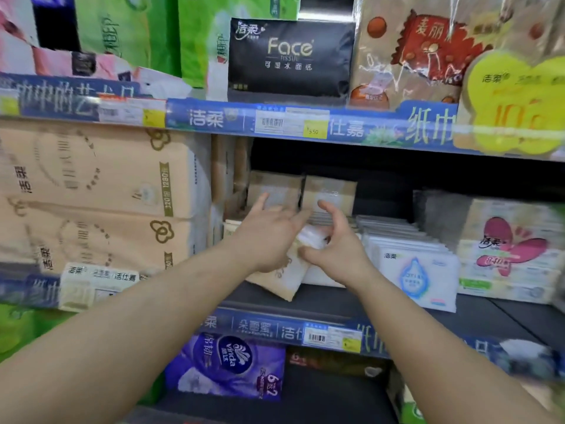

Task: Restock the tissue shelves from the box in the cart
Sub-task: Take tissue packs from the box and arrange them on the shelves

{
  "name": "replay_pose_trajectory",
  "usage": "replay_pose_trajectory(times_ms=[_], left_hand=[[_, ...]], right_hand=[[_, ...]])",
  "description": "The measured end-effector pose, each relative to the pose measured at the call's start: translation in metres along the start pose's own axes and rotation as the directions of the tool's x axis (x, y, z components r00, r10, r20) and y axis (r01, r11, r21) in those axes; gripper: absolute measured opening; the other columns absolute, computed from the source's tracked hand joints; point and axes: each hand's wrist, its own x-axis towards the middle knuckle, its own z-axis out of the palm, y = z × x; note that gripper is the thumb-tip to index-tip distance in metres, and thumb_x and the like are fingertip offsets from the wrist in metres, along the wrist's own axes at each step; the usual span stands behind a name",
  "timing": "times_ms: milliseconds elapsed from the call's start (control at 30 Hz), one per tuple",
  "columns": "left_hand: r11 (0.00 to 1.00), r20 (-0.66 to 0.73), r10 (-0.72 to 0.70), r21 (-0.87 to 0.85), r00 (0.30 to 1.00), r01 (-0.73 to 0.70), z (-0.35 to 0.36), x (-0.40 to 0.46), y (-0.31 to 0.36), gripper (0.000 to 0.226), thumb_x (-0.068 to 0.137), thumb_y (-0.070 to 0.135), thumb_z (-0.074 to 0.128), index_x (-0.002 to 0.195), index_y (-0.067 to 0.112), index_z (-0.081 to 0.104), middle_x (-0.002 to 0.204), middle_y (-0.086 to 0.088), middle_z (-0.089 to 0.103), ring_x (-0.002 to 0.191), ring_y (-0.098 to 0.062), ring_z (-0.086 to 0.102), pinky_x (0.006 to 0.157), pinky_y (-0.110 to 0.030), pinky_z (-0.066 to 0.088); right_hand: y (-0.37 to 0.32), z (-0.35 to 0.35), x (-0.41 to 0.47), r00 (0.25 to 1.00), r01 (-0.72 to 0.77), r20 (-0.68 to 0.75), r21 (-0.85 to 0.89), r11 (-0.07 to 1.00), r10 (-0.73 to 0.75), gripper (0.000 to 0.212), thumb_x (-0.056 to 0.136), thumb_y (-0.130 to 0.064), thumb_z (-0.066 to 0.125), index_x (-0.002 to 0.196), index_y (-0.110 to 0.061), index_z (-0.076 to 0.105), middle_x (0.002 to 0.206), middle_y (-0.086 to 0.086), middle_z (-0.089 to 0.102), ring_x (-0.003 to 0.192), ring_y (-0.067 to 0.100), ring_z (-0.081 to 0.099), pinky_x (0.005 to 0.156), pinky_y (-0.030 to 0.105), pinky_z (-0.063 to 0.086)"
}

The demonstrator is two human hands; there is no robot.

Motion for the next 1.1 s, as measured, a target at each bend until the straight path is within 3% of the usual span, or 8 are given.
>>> replay_pose_trajectory(times_ms=[133,267,333,500,633,800,900,1100], left_hand=[[0.812,0.090,-0.112,-0.565,0.990,0.144,0.005,-0.011,-0.023,0.046,0.074,0.032,0.078,0.114,0.026,0.056,0.114,0.004,0.061,0.111,-0.018,0.056,0.094,-0.032,0.042],[-0.022,0.363,-0.321,-0.926,0.875,0.377,0.032,-0.046,-0.037,0.041,0.078,0.014,0.077,0.114,0.019,0.057,0.104,0.002,0.070,0.096,-0.013,0.066,0.084,-0.027,0.053],[-0.248,0.480,-0.310,-0.874,0.821,0.418,0.051,-0.062,-0.035,0.040,0.079,0.013,0.075,0.116,0.016,0.060,0.106,-0.003,0.072,0.101,-0.018,0.068,0.089,-0.033,0.053],[-0.194,0.539,-0.257,-0.842,0.802,0.503,0.066,-0.071,-0.035,0.032,0.082,-0.002,0.066,0.104,0.020,0.065,0.107,-0.005,0.072,0.104,-0.021,0.067,0.096,-0.039,0.050],[-0.159,0.542,-0.391,-0.836,0.744,0.526,0.066,-0.069,-0.036,0.032,0.077,-0.009,0.060,0.093,0.017,0.066,0.099,-0.005,0.072,0.100,-0.023,0.065,0.089,-0.034,0.053],[0.146,0.319,-0.687,-0.819,0.652,0.555,0.080,-0.065,-0.025,0.037,0.087,0.008,0.055,0.124,0.013,0.053,0.119,-0.005,0.061,0.113,-0.023,0.055,0.091,-0.023,0.038],[0.253,0.245,-0.730,-0.770,0.638,0.586,0.094,-0.062,-0.021,0.027,0.089,0.016,0.051,0.115,0.011,0.057,0.112,-0.011,0.063,0.111,-0.030,0.055,0.094,-0.028,0.042],[0.209,0.299,-0.761,-0.728,0.576,0.653,0.098,-0.055,-0.018,0.035,0.088,0.017,0.053,0.123,0.014,0.052,0.119,-0.015,0.058,0.117,-0.034,0.046,0.099,-0.037,0.039]], right_hand=[[-0.002,0.005,-0.005,0.992,0.015,-0.127,0.147,0.989,0.004,0.091,0.071,-0.022,0.084,0.143,-0.033,0.029,0.116,-0.002,0.058,0.099,0.002,0.057,0.084,0.014,0.046],[0.016,0.001,-0.018,0.977,-0.183,-0.084,0.134,0.974,0.195,0.087,0.073,-0.040,0.078,0.145,-0.033,0.029,0.130,-0.006,0.047,0.118,0.011,0.046,0.087,0.025,0.038],[0.030,0.005,-0.025,0.943,-0.329,0.074,0.059,0.943,0.325,0.090,0.073,-0.042,0.079,0.146,-0.028,0.029,0.132,-0.003,0.050,0.115,0.013,0.051,0.086,0.025,0.039],[0.046,0.031,-0.024,0.878,-0.366,0.225,-0.250,0.896,0.422,0.085,0.072,-0.031,0.081,0.144,-0.020,0.037,0.122,0.000,0.064,0.106,0.016,0.062,0.091,0.030,0.048],[0.041,0.046,-0.018,0.898,-0.404,0.133,-0.130,0.906,0.419,0.057,0.086,-0.010,0.068,0.137,-0.014,0.043,0.104,0.003,0.064,0.075,0.020,0.066,0.068,0.028,0.055],[0.036,0.067,-0.010,0.889,-0.454,0.071,-0.002,0.891,0.453,0.044,0.091,-0.005,0.059,0.131,-0.018,0.045,0.104,0.003,0.064,0.071,0.019,0.066,0.056,0.023,0.050],[0.034,0.076,-0.005,0.892,-0.449,0.060,0.007,0.894,0.448,0.035,0.092,-0.011,0.058,0.125,-0.017,0.048,0.106,0.005,0.066,0.067,0.016,0.065,0.054,0.022,0.051],[0.032,0.079,0.000,0.898,-0.438,0.029,-0.054,0.897,0.440,0.018,0.094,-0.022,0.057,0.111,-0.017,0.054,0.099,0.005,0.065,0.065,0.015,0.065,0.072,0.033,0.056]])
